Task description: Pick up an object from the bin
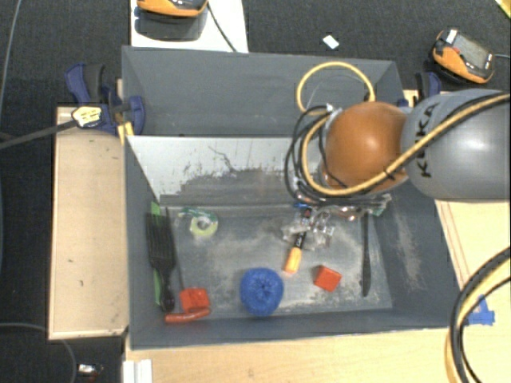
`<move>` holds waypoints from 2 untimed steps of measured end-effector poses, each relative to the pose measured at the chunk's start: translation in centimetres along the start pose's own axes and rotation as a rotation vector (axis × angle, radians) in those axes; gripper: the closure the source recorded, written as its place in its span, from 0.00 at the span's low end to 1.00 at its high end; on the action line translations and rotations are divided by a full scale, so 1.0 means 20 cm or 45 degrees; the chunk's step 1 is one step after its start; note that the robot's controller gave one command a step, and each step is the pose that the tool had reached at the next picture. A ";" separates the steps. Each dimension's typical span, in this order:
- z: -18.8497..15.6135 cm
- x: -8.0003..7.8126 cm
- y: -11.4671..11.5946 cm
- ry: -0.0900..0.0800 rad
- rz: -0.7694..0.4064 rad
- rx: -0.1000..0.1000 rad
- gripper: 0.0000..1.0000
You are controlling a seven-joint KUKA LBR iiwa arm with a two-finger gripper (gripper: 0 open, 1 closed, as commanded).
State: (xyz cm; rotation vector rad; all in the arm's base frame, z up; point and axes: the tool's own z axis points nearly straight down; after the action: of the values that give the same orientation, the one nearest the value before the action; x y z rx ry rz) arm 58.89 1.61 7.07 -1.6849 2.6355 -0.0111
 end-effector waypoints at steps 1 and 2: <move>0.00 0.00 0.00 0.000 0.001 0.000 1.00; -0.15 0.00 0.01 0.001 0.006 -0.005 1.00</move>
Offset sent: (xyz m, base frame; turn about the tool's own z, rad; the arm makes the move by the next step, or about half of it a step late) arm 0.0000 0.0000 0.0587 0.0005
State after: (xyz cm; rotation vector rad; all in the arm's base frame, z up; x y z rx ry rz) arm 58.72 1.66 10.08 -1.6805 2.6416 -0.0057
